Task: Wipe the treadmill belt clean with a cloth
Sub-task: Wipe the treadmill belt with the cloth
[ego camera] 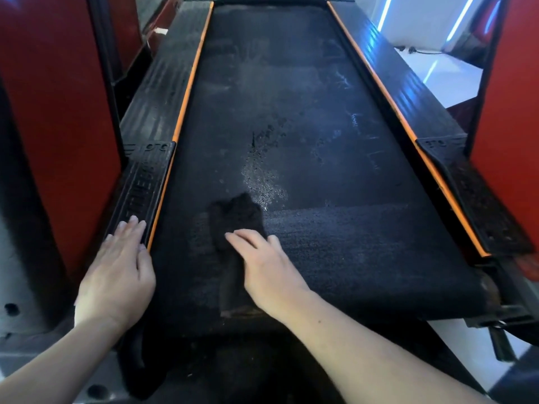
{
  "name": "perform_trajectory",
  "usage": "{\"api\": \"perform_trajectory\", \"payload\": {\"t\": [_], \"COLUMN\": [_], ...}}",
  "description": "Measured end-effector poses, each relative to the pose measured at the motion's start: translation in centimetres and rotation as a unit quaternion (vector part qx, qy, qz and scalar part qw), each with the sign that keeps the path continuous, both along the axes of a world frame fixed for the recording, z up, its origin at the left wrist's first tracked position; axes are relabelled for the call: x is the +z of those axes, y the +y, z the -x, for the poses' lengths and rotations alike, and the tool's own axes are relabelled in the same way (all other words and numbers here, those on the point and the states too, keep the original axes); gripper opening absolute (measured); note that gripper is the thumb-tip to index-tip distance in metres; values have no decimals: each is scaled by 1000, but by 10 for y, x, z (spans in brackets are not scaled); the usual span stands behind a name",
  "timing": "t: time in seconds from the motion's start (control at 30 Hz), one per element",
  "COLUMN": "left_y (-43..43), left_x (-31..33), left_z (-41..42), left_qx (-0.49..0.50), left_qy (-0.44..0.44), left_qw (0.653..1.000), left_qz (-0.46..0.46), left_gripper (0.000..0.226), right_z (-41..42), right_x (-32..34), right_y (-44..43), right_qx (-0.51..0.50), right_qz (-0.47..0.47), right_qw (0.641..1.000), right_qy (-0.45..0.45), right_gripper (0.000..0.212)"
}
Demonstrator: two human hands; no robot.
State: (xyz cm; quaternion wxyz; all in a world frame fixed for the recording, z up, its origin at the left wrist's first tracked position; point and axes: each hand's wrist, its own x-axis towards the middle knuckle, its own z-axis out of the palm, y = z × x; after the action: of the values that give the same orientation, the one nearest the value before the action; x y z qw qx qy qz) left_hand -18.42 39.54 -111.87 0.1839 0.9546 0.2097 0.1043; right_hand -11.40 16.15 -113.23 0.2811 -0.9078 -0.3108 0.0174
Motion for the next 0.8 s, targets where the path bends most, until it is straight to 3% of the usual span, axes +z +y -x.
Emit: {"api": "perform_trajectory", "payload": {"t": [0.5, 0.7, 0.8], "left_y": [-1, 0, 0], "left_x": [1, -1, -1], "left_z": [-1, -1, -1], "left_qx": [3, 2, 2], "left_qy": [5, 9, 10], "left_qw": [1000, 1000, 1000], "left_qz": [-11, -14, -15], "left_gripper": [53, 53, 53], "right_z": [-92, -100, -93], "right_x": [3, 15, 15], "right_y": [-262, -290, -277], "right_qx": [-218, -282, -308], "right_qz": [154, 197, 133], "right_qw": [963, 939, 942], "right_qy": [-24, 11, 16], "right_gripper": [60, 61, 48]}}
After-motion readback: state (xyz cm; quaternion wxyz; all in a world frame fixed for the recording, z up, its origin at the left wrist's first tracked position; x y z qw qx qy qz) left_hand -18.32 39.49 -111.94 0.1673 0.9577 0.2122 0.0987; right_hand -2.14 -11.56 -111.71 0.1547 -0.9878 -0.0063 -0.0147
